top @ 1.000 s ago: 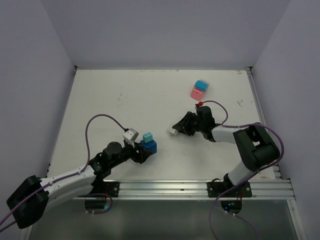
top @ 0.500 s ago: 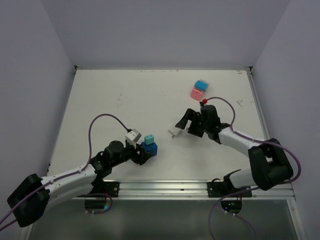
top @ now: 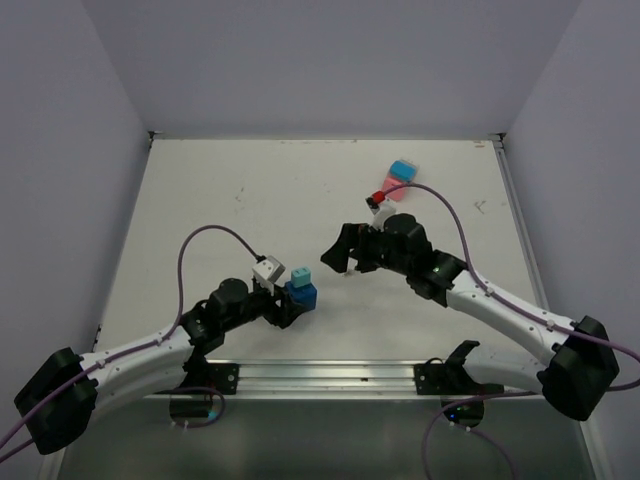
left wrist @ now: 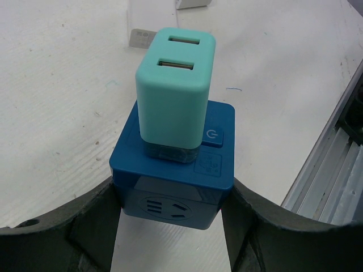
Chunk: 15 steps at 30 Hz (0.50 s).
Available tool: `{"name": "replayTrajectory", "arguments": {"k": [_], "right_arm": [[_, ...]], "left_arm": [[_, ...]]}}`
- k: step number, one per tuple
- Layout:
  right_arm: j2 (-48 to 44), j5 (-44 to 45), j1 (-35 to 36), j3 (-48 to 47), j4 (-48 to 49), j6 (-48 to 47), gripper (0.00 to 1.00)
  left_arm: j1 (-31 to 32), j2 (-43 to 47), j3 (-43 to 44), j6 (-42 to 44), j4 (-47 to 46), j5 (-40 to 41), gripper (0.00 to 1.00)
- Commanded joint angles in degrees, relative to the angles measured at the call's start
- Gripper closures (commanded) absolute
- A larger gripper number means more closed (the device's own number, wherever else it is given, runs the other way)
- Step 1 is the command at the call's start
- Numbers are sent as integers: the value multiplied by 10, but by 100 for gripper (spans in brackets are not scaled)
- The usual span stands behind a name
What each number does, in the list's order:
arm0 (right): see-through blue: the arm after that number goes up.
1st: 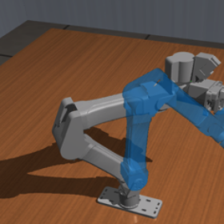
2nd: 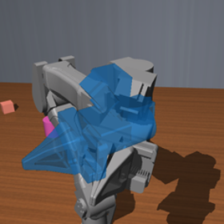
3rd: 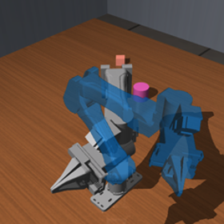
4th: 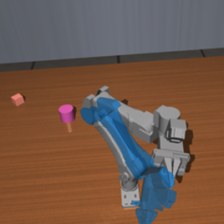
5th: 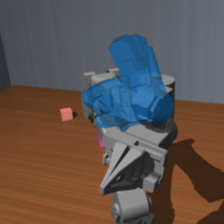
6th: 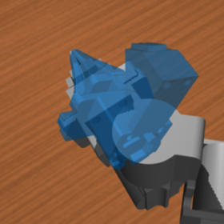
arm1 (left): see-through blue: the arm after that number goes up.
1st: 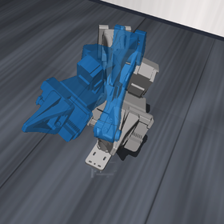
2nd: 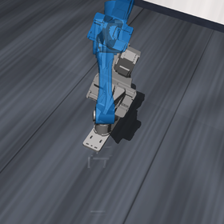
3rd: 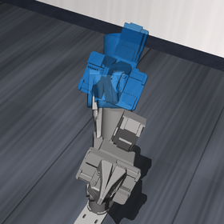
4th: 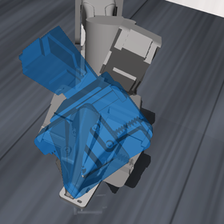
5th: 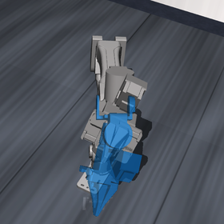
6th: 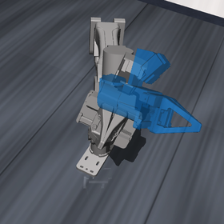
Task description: Pull the plug off the socket
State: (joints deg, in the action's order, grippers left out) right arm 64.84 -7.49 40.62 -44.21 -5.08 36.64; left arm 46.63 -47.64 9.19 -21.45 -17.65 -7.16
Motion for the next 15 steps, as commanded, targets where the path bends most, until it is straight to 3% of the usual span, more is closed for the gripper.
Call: {"name": "replayTrajectory", "arguments": {"k": [1,15], "right_arm": [[5,52,49,-36,6,11,1],[144,190,184,-134,-7,37,7]], "left_arm": [[-1,0,30,0,-28,6,100],[-2,4,34,-6,-15,17,100]]}}
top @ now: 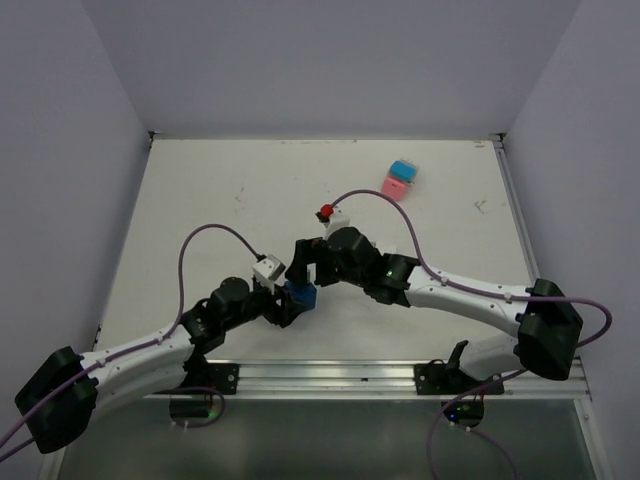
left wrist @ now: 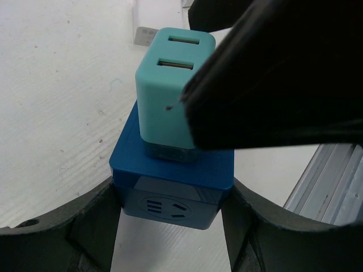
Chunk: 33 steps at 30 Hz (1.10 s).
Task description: Pull the plug off the socket
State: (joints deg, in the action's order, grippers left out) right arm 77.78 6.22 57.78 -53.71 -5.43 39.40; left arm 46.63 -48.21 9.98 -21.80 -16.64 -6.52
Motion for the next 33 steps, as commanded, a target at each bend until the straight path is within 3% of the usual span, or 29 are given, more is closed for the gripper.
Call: {"name": "replayTrajectory", "arguments": {"k": [1,5,17,18,20,21,24,33], "right_arm": [[20,58,21,-42,-5,10,9],[54,67,34,-55,-8,16,13],[93,71,51,-57,-4,35,46],[93,75,51,-56,-4,37,57],[90,80,51,-55,-4,38,70],[89,88,51,-56,-5,37,83],[83,106,51,-67,-13,32,100],[81,166,33,-118,-22,27,100]], "left_arm": [[-2,14,24,-3,-24,13,100],[-1,17,23,-3,-23,19,100],[-2,31,16,-10,-16,45,100],[-2,32,16,-11,-15,47,100],[-1,32,14,-14,-15,46,100],[-1,31,12,-16,-15,46,100],[-2,22,7,-23,-18,38,100],[-2,-20,-3,-59,-31,-2,100]]}}
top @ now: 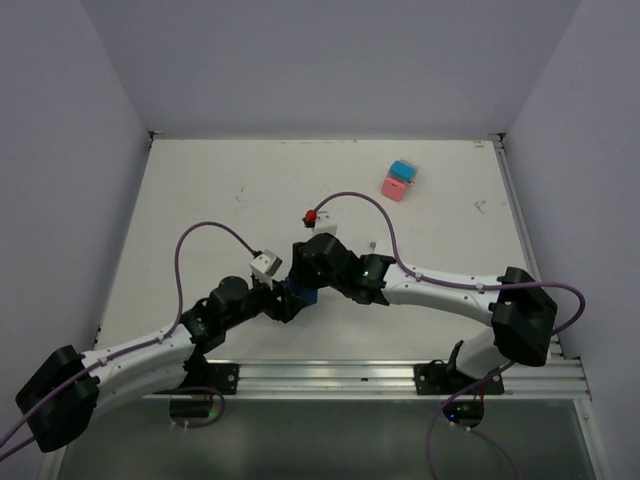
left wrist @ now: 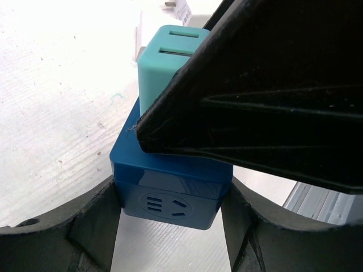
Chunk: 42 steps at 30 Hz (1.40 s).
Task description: Pull the plug off the socket
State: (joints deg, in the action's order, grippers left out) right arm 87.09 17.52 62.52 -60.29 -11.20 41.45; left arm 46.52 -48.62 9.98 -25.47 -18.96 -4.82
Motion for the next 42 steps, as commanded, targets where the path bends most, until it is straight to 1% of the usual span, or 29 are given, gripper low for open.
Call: {"name": "replayTrajectory", "arguments": {"k": [1,8,14,20,23,26,33,38,42], "right_arm": [[-10,55,-18,-58,35,6,100],[10,42,-63,-113,30,5,100],[11,31,-101,-126,42,-4,100],[11,14,-136,-141,65,-17,100],[14,11,-141,-155,72,-23,100],[15,2,-149,-155,82,-16,100],[3,-9,-170,-144,102,10,100],[-12,4,-179,-142,137,19,100],[-17,7,-185,-153,141,24,100]], "left_arm": [[0,-20,-1,-23,-7,-19,100],[1,-74,15,-25,-12,-49,100],[0,-89,19,-27,-16,-61,100],[0,-124,35,-27,-11,-75,100],[1,-150,49,-28,-6,-92,100],[3,-154,49,-30,-5,-92,100],[3,-119,34,-35,-3,-77,100],[4,-133,40,-36,-5,-78,100],[4,-132,40,-35,-2,-77,100]]}}
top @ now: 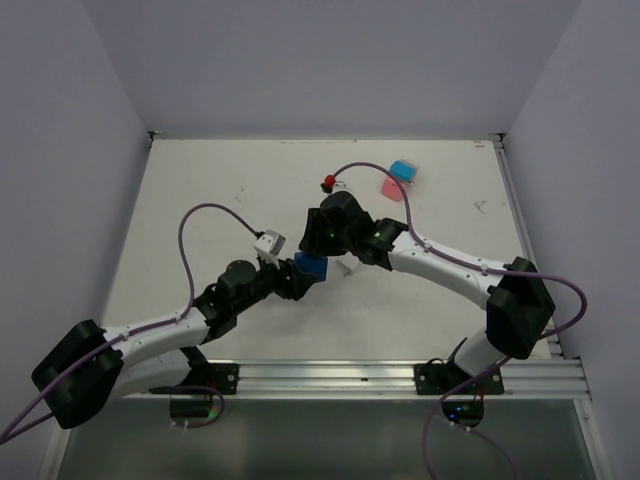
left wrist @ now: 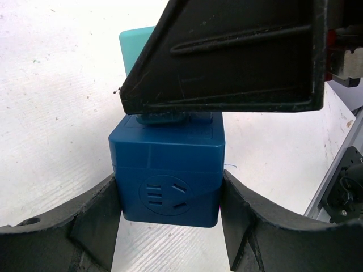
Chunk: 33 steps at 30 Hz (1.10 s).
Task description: Pull the plug off the socket
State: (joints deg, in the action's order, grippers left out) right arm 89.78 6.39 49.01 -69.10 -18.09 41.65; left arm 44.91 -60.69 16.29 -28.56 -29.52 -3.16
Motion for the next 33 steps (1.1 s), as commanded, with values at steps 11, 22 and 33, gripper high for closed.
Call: {"name": "replayTrajectory", "arguments": {"k": [11,22,33], "right_arm": [[-69,111,-81,-78,230,40,100],[-106,124,-98,-59,183,12,100],[-167,139,-124,115,25,-42,100]], "left_arm": [[21,-4,-29,-6,102,-91,100],[21,52,-14,-4,133,-66,100],[19,194,-6,25,164,74,100]]}}
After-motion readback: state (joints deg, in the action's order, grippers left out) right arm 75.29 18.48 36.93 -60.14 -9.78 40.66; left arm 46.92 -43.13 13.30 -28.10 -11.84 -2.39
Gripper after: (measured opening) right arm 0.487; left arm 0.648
